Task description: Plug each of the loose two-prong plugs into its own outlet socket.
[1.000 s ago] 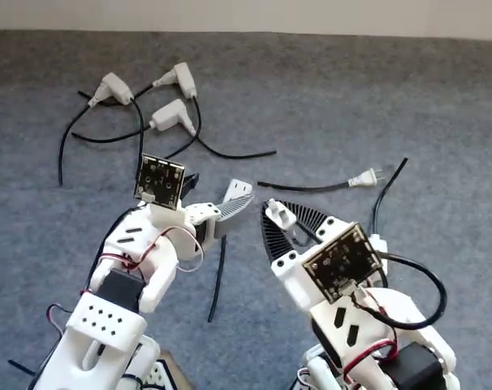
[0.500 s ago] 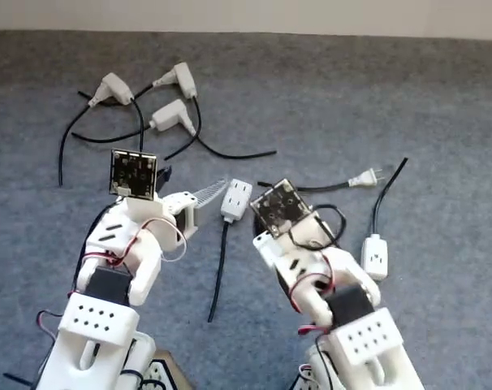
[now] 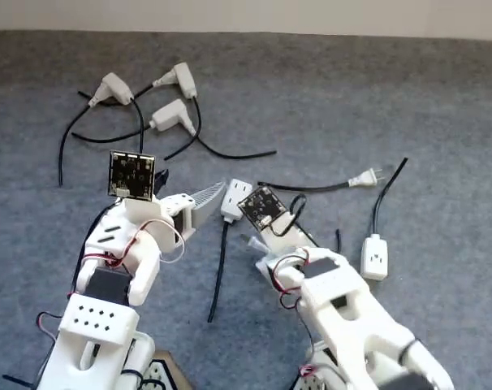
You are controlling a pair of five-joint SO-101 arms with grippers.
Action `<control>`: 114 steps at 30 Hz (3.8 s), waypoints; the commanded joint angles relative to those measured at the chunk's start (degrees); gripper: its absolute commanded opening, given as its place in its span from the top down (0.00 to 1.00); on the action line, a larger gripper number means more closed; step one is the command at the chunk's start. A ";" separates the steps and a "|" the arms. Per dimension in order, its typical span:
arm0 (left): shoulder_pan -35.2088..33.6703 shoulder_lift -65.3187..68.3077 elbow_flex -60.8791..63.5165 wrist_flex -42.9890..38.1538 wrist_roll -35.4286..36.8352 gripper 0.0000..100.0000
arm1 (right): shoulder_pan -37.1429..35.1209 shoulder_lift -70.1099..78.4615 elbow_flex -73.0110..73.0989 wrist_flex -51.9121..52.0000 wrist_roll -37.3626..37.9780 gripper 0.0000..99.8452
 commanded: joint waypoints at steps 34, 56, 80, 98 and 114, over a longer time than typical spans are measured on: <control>0.04 -0.22 1.19 -2.64 -0.09 0.64 | -10.68 12.62 -24.92 12.26 1.05 0.71; 0.04 -0.22 1.19 -2.64 -0.09 0.64 | -10.68 17.89 -26.33 8.66 0.53 0.70; 0.04 -0.22 2.07 -4.31 -0.09 0.64 | -12.44 28.62 -41.71 17.19 0.35 0.71; -0.22 -0.22 2.07 -4.22 -0.18 0.64 | -8.75 42.59 -47.34 14.81 0.35 0.77; -0.31 -0.22 2.07 -4.22 -0.18 0.64 | -8.40 38.46 -49.54 19.03 0.35 0.99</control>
